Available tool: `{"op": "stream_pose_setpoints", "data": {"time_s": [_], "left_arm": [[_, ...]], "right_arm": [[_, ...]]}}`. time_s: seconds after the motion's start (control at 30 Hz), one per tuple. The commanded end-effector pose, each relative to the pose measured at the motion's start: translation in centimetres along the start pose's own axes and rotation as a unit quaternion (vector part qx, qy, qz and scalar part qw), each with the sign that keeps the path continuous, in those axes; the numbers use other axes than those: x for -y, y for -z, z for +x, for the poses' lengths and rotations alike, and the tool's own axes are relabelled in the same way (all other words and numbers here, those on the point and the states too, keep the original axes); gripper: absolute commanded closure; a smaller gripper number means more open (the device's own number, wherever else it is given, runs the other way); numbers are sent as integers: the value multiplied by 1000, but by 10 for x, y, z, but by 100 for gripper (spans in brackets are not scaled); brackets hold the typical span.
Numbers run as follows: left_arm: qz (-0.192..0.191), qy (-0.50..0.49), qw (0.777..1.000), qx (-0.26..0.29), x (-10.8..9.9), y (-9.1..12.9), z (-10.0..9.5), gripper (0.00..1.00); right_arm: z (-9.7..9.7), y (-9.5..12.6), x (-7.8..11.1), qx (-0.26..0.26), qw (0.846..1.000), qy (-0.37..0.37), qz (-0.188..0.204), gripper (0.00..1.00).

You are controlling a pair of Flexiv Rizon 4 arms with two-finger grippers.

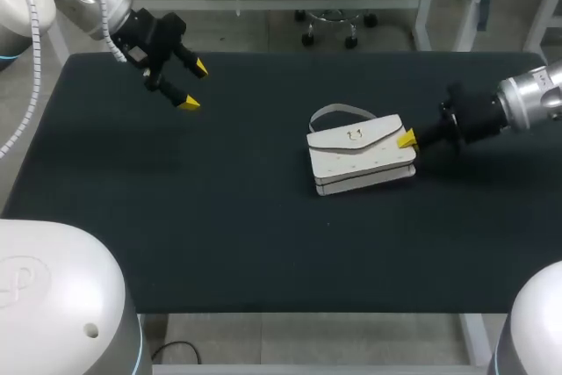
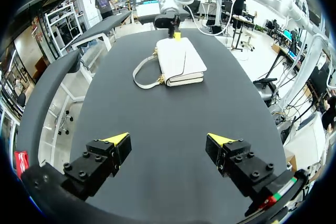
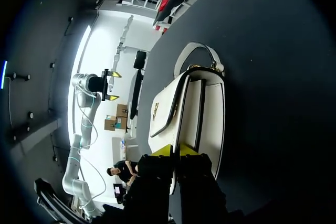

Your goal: Pick up the bag, open it, inspect its contents, close it, and place it on the opposite side

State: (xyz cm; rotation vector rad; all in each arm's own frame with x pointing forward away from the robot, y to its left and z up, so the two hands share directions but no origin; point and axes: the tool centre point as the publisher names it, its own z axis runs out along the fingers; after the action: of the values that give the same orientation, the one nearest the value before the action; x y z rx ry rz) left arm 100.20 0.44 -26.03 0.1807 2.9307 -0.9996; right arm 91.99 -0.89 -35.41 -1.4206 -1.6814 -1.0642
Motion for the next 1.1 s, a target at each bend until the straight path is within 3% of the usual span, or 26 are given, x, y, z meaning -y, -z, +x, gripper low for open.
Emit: {"op": "stream_pose_setpoints", "data": {"time_s": [0.03,0.23,0.6,0.83,1.1], "left_arm": [[1,0,1000,1,0,-1,0,0],[1,0,1000,1,0,-1,0,0],[1,0,1000,1,0,-1,0,0],[1,0,1000,1,0,-1,0,0],[1,0,1000,1,0,-1,0,0]], "right_arm": [[3,-13,0,-8,992,0,-123,100],[9,-30,-12,-21,992,2,-124,100],[10,-61,-20,-54,996,-21,-67,100],[17,-71,-17,-63,997,-20,-45,100],[15,-84,-6,-61,997,-24,-52,100]]}}
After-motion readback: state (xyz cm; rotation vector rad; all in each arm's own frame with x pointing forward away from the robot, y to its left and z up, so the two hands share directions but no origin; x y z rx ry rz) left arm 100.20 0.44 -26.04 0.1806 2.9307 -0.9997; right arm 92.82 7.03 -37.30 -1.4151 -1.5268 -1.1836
